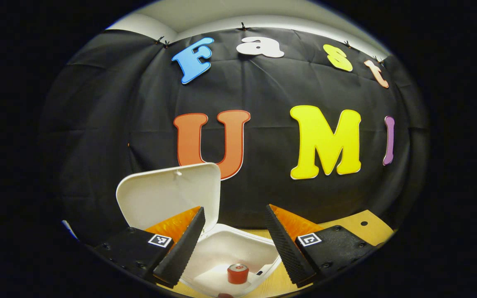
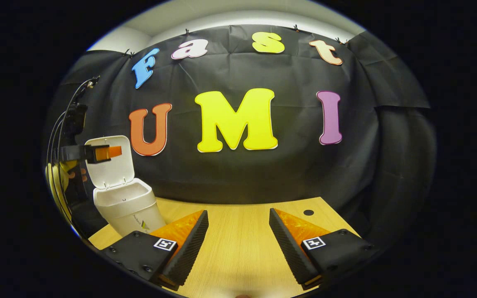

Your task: Press the lid of the desktop garbage bin to open it, pick up the crumpled paper on the desktop and throw it into the bin, then pick up the pop can on the desktop and drop it into the bin, and finally close the garbage bin lid.

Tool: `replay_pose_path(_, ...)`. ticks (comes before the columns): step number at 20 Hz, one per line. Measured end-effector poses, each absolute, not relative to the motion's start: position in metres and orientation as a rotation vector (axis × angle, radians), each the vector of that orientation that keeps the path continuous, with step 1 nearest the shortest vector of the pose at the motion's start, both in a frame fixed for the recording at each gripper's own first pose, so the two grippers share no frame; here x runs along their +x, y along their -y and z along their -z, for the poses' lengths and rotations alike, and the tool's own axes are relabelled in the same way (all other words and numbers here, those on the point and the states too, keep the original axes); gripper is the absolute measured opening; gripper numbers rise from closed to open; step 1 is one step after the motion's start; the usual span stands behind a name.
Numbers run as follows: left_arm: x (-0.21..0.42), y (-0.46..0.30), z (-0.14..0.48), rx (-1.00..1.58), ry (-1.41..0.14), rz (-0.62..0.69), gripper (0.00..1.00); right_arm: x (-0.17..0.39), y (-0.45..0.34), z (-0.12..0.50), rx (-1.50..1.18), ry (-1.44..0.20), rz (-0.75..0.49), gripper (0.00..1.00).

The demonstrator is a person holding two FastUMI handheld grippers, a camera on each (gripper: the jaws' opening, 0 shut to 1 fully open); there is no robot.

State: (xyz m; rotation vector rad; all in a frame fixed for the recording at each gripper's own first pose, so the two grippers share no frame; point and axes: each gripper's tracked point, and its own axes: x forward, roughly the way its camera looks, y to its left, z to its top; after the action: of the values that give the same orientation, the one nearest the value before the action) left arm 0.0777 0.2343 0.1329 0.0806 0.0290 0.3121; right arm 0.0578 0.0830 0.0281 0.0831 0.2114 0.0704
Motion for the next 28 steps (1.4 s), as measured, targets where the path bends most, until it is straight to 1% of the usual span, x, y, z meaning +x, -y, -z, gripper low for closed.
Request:
replay_pose_path(2, 0.082, -0.239, -0.162, 0.091, -0.006, -0.300, 0.94, 0.057, -0.088, -0.033, 0.080, -0.202, -0.079, 0.93)
replay_pose_path(5, 0.085, -0.258, -0.193, 0.099, 0.006, -0.311, 0.94, 0.055, -0.097, -0.030, 0.069, -0.214, -0.107, 0.94)
replay_pose_path(6, 0.087, -0.266, -0.199, 0.101, 0.006, -0.322, 0.94, 0.053, -0.099, -0.030, 0.068, -0.215, -0.112, 0.93)
replay_pose_path(9, 0.090, -0.286, -0.207, 0.106, -0.002, -0.349, 0.94, 0.052, -0.105, -0.031, 0.078, -0.210, -0.120, 0.93)
replay_pose_path(13, 0.099, -0.315, -0.195, 0.063, -0.043, -0.383, 0.93, 0.051, -0.103, -0.032, 0.084, -0.206, -0.110, 0.93)
replay_pose_path(17, 0.110, -0.340, -0.193, 0.039, -0.059, -0.419, 0.93, 0.050, -0.100, -0.030, 0.073, -0.215, -0.090, 0.96)
replay_pose_path(20, 0.116, -0.336, -0.173, -0.037, -0.099, -0.412, 0.94, 0.050, -0.095, -0.026, 0.073, -0.224, -0.074, 0.93)
replay_pose_path(21, 0.114, -0.334, -0.172, -0.075, -0.095, -0.408, 0.95, 0.048, -0.094, -0.026, 0.076, -0.226, -0.071, 0.94)
replay_pose_path(23, 0.113, -0.323, -0.172, -0.134, -0.082, -0.395, 0.95, 0.050, -0.092, -0.026, 0.077, -0.226, -0.064, 0.93)
replay_pose_path(24, 0.110, -0.318, -0.166, -0.145, -0.092, -0.388, 0.97, 0.050, -0.092, -0.026, 0.081, -0.226, -0.065, 0.94)
replay_pose_path(26, 0.105, -0.302, -0.159, -0.153, -0.091, -0.378, 0.96, 0.048, -0.093, -0.023, 0.089, -0.232, -0.070, 0.96)
replay_pose_path(28, 0.100, -0.283, -0.147, -0.154, -0.102, -0.360, 0.98, 0.047, -0.097, -0.019, 0.089, -0.241, -0.084, 0.94)
